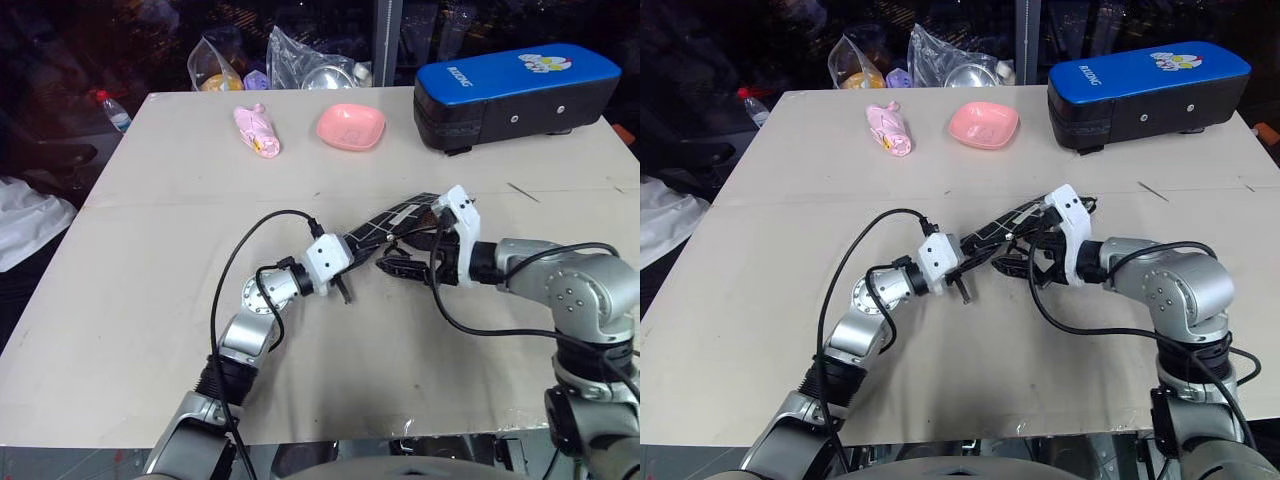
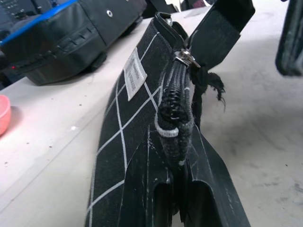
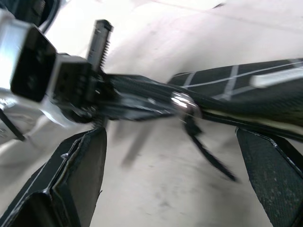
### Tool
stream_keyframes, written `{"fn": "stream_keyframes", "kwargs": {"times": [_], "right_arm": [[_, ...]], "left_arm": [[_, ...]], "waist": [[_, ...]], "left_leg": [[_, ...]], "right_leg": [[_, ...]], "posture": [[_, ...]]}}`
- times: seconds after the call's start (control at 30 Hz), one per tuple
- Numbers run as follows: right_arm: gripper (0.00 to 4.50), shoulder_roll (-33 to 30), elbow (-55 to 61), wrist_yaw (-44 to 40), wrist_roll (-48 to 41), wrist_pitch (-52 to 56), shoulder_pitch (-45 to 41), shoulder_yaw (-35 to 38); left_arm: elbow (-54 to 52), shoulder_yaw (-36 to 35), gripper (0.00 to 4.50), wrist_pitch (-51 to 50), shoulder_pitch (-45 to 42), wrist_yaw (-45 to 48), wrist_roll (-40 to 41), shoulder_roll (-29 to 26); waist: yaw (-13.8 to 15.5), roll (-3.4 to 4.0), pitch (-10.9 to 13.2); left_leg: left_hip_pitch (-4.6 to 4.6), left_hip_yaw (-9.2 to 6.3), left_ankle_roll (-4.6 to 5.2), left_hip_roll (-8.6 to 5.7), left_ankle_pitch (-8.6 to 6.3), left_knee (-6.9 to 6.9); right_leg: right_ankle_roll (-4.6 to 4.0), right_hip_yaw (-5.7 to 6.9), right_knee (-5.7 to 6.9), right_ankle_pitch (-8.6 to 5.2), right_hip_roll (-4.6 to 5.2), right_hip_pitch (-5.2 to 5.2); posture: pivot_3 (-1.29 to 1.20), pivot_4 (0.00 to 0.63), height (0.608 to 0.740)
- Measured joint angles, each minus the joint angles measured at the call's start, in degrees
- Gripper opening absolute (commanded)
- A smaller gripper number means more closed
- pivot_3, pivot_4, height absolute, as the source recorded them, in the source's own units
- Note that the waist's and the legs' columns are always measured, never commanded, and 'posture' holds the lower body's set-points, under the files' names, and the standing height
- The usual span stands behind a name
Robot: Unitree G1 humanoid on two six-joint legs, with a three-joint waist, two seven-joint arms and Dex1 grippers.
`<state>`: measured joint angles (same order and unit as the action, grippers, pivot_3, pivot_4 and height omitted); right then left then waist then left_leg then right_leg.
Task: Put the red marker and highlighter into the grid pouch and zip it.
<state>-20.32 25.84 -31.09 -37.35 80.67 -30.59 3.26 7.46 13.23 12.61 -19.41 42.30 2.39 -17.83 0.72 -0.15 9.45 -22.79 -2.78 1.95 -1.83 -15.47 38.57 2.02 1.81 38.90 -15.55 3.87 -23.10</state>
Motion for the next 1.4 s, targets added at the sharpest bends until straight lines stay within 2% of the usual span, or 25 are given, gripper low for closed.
{"fn": "stream_keyframes", "kwargs": {"times": [0.1,0.17,0.3,0.4,0.47,0.73,0.87,1.17,1.4], "right_arm": [[4.38,2.66,-0.55,2.38,-0.75,1.27,-0.06,0.4],[3.86,5.71,-2.34,4.61,-0.83,1.64,-0.1,1.78],[2.28,6.92,-3.71,6.86,-0.8,1.61,-0.2,2.74],[0.75,7.13,-4.22,8.04,-0.83,1.52,-0.19,3.54],[0.1,7.09,-4.31,8.64,-0.82,1.4,-0.14,4.08],[0.1,5.33,-4.31,9.82,-1.16,0.47,1.32,5.52],[0.1,0.37,-5.54,10.18,-0.83,-0.69,1.64,9.21],[0.1,-6.02,-14.57,12.22,3.96,-9.05,1.53,13.59],[0.1,-5.68,-15.8,12.78,5.09,-13.08,1.95,13.63]], "left_arm": [[0.08,0.24,0.0,0.16,0.0,-0.1,-0.05,0.09],[0.09,0.27,0.0,0.21,0.0,-0.13,-0.08,0.15],[0.09,0.27,0.0,0.25,0.01,-0.13,-0.1,0.13],[0.09,0.27,0.0,0.25,0.02,-0.13,-0.12,0.11],[0.09,0.27,0.0,0.27,0.02,-0.13,-0.12,0.07],[0.1,0.33,0.0,0.32,0.2,-0.11,-0.15,0.05],[0.09,0.34,0.0,0.59,0.46,-0.12,-0.15,0.05],[0.09,0.39,0.0,0.74,1.32,-0.12,-0.14,0.11],[0.97,0.35,0.0,1.61,1.11,-0.36,-0.27,-0.54]], "waist": [[0.0,0.0,0.0],[-0.04,0.0,0.0],[-0.02,0.01,0.0],[-0.04,0.01,0.0],[-0.06,0.01,0.0],[-0.04,0.01,0.0],[-0.06,0.01,0.0],[-0.08,0.01,0.0],[-0.11,0.01,0.0]], "left_leg": [[0.0,0.0,0.08,0.0,-0.05,0.0],[0.0,-0.01,0.07,0.0,-0.04,0.0],[0.0,-0.01,0.06,-0.01,-0.03,0.0],[0.0,-0.01,0.07,0.0,-0.04,0.0],[0.0,-0.01,0.08,0.0,-0.05,0.0],[0.0,-0.01,0.09,0.0,-0.06,0.0],[0.0,0.0,0.11,0.0,-0.06,-0.01],[0.01,0.04,0.12,0.02,-0.07,-0.03],[0.01,0.05,0.13,0.05,-0.07,-0.04]], "right_leg": [[0.0,0.0,0.0,0.0,0.0,0.0],[0.0,0.0,0.02,0.0,-0.04,0.0],[0.0,-0.01,0.01,0.0,-0.04,0.0],[0.0,-0.01,0.02,0.0,-0.06,-0.01],[0.0,-0.02,0.02,0.0,-0.07,-0.01],[0.0,-0.03,0.01,0.0,-0.09,-0.01],[0.0,-0.03,0.0,0.0,-0.09,0.0],[0.0,-0.07,0.0,0.0,-0.11,-0.01],[0.0,-0.08,0.01,0.0,-0.12,0.0]], "posture": [[0.0,0.15,0.737],[0.0,0.15,0.737],[0.0,0.15,0.737],[0.0,0.15,0.737],[0.0,0.15,0.737],[0.0,0.15,0.737],[0.0,0.15,0.737],[0.0,0.15,0.737],[0.0,0.15,0.737]]}}
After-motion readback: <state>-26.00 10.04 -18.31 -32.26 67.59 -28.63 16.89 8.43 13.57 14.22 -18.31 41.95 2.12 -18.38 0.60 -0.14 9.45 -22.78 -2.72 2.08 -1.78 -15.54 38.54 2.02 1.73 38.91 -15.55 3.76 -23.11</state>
